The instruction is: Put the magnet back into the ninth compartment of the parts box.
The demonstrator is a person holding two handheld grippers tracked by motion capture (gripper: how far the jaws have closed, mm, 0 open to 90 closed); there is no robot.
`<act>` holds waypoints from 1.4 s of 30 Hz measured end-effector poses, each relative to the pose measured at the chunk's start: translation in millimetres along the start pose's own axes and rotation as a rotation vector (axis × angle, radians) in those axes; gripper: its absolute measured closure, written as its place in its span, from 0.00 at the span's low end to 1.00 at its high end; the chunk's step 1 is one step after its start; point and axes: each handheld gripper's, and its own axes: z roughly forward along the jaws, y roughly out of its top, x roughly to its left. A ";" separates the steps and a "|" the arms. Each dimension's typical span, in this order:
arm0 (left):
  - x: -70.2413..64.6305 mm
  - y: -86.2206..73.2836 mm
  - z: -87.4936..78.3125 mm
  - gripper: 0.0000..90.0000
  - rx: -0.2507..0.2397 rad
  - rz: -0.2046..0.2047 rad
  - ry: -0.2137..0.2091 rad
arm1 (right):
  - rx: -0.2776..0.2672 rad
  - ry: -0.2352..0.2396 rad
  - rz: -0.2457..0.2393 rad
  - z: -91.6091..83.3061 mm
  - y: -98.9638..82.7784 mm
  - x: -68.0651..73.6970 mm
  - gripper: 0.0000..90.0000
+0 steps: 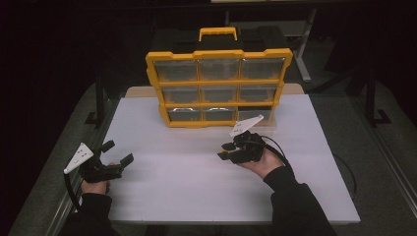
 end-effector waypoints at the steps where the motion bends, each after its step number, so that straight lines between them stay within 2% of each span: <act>1: 0.0 0.0 0.0 0.00 0.001 0.000 0.000 | -0.005 -0.004 -0.001 -2.2 0.8 -0.9 0.68; 20: 0.2 -0.4 0.5 0.00 0.001 -0.003 0.002 | -0.011 -0.072 0.017 -35.5 22.0 -21.0 0.68; 32: 0.0 -0.3 0.2 0.00 -0.001 -0.004 0.005 | -0.016 -0.121 0.061 -47.9 24.7 -39.1 0.68; 42: 0.5 -0.6 0.0 0.00 0.000 -0.010 0.001 | 0.002 -0.168 0.126 -51.6 20.5 -58.8 0.68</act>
